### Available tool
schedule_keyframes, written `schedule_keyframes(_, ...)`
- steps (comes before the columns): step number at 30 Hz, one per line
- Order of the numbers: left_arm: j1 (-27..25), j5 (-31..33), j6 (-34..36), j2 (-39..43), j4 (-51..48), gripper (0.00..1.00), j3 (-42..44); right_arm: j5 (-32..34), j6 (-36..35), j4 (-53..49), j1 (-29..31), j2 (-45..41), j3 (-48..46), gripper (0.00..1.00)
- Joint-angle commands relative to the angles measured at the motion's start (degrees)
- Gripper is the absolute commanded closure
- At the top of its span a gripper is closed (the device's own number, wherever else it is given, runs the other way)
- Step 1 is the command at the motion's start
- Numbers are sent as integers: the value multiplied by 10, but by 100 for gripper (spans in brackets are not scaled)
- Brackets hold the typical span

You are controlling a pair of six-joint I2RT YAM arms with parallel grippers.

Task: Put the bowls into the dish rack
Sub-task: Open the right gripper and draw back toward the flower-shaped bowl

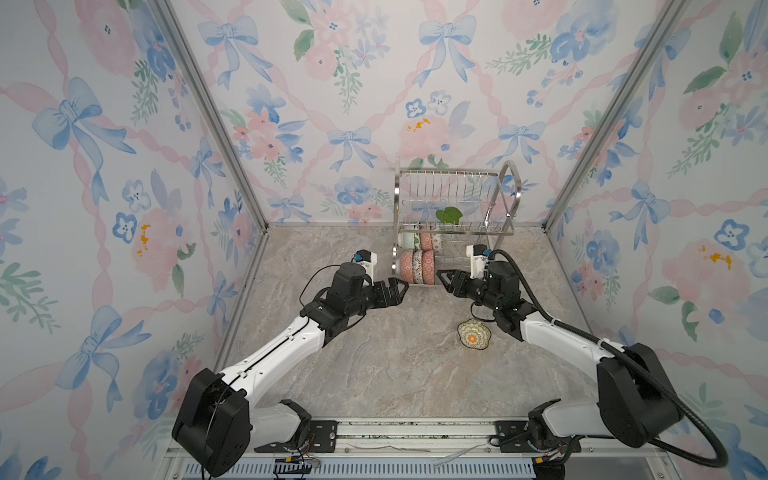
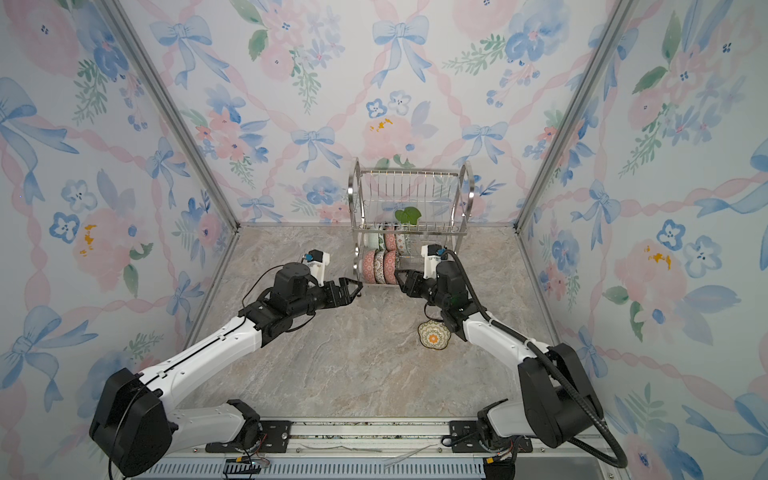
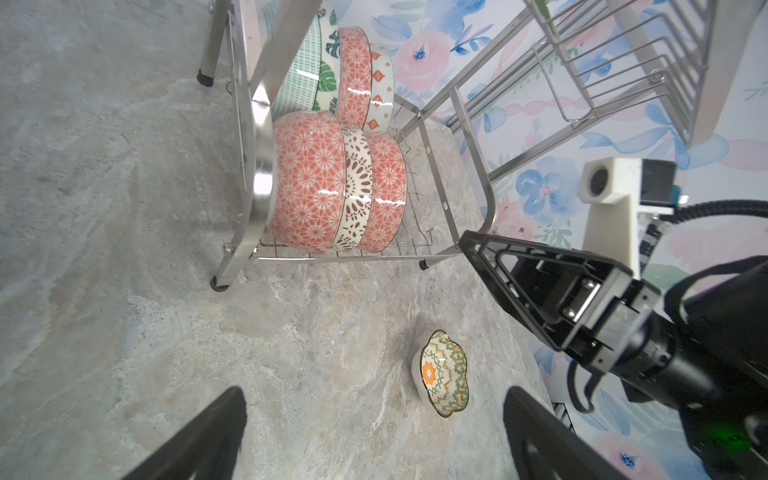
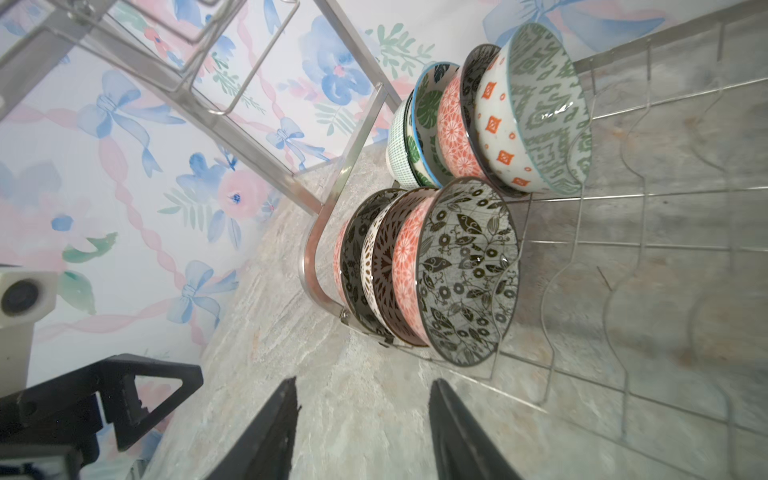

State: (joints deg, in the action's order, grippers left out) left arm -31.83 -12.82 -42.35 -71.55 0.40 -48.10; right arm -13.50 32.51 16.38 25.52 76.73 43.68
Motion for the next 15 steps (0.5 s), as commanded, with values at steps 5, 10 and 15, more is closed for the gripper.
schedule_keyframes(5,-2,-43,-31,11,74,2,55,165,-61,-317,39,-73,17,32)
schedule_keyframes(10,-17,-63,-42,4,110,2,84,232,-42,-389,91,-81,8,23)
schedule_keyframes(15,-27,-68,-36,7,113,2,94,271,-16,-421,135,-85,-11,18)
